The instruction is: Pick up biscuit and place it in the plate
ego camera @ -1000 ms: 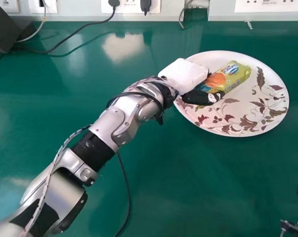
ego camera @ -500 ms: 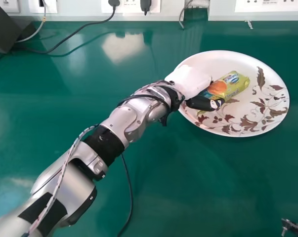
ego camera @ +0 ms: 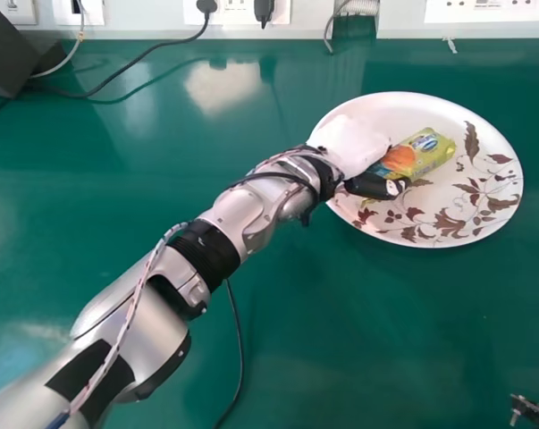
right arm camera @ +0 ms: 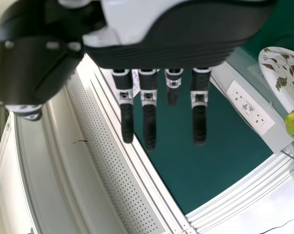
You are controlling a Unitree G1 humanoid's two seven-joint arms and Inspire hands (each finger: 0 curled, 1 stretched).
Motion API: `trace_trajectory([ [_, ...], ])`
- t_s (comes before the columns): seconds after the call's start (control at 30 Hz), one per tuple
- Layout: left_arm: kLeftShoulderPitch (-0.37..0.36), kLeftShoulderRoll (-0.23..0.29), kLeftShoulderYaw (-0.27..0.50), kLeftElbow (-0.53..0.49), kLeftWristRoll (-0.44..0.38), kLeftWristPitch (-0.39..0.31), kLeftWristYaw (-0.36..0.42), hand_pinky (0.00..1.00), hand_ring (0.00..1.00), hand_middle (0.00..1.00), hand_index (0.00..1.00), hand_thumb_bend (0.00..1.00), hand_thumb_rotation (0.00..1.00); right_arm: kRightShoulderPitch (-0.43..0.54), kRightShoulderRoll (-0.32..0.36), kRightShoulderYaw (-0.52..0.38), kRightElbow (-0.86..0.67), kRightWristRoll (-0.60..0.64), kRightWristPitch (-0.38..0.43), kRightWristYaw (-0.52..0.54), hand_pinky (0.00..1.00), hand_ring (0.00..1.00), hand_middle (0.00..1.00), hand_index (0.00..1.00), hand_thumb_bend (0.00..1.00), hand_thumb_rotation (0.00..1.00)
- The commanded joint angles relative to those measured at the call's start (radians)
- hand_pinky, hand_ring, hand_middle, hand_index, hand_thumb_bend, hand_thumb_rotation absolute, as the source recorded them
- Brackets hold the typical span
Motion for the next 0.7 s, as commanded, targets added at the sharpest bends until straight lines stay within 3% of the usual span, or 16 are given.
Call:
trace_trajectory([
  [0.0,0.004,-0.016,-0.026,0.044,0.010,-0.005,-0.007,0.25,0.36,0.46,0.55,0.50,0.00,-0.006,0.033,-0.011,0.014,0.003,-0.015,0.011,0.48,0.56,0.60,0.64,0.86,0.07],
  [0.17,-0.015,-0.038,-0.044,0.107,0.010,0.006,0.011,0.25,0.36,0.46,0.55,0.50,0.00,-0.004,0.036,-0.011,0.014,0.000,-0.016,0.012,0.46,0.55,0.60,0.63,0.84,0.08],
  [0.33,-0.027,-0.048,-0.062,0.154,0.012,-0.002,0.022,0.26,0.37,0.47,0.55,0.50,0.00,-0.003,0.039,-0.012,0.017,0.006,-0.018,0.016,0.51,0.59,0.63,0.62,0.83,0.08],
  [0.47,-0.055,-0.046,-0.110,0.187,0.035,-0.028,-0.031,0.26,0.36,0.47,0.55,0.50,0.00,-0.004,0.041,-0.011,0.016,0.003,-0.022,0.014,0.55,0.62,0.66,0.61,0.83,0.09],
  [0.67,-0.069,-0.053,-0.142,0.217,0.047,-0.039,-0.020,0.25,0.36,0.46,0.55,0.50,0.00,0.000,0.038,-0.013,0.014,-0.003,-0.022,0.012,0.49,0.58,0.63,0.64,0.83,0.12],
])
